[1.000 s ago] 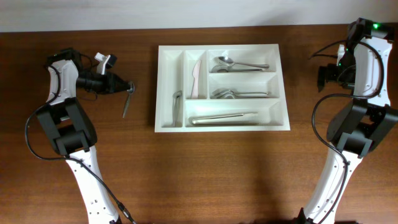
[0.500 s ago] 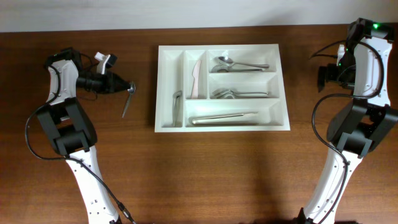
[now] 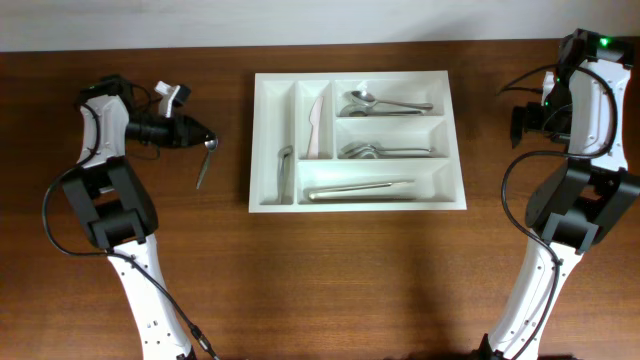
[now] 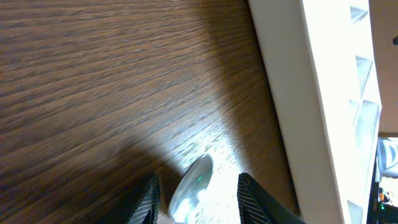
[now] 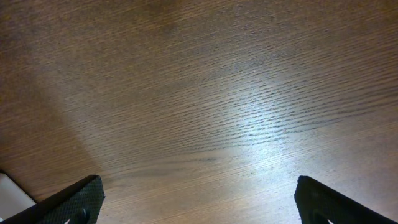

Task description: Pack container

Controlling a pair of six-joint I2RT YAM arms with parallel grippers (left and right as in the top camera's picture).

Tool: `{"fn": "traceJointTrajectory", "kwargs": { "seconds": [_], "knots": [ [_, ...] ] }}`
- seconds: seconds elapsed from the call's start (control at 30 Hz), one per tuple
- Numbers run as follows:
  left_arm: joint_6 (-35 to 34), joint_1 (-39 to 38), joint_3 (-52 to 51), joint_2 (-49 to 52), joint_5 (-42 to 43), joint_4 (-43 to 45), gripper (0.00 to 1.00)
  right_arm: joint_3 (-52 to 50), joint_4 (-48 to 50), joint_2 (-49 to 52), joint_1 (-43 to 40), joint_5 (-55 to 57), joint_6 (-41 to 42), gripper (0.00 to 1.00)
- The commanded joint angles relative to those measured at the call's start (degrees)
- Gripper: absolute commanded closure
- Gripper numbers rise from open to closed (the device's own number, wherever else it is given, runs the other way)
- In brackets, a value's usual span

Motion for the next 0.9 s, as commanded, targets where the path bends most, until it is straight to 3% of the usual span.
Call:
{"fn": "traceJointTrajectory", "kwargs": {
  "seconds": [0.0, 0.33, 0.87],
  "knots": [
    [1.81, -1.7, -0.17, 1.38, -1.46, 0.02, 0.57, 0.07, 0.02, -2.4, -0.17, 0.5, 0.04, 0.01],
    [3.76, -2.25, -0.17, 1.38, -1.95, -2.49, 0.64, 0.07, 0.02, -2.4, -0.17, 0.5, 0.04, 0.01],
    [3.74, -2.25, -0.17, 1.38, -2.32, -2.89, 0.88, 0.09, 0.02, -2.4, -0.17, 0.5, 0.04, 0.01]
  ]
}}
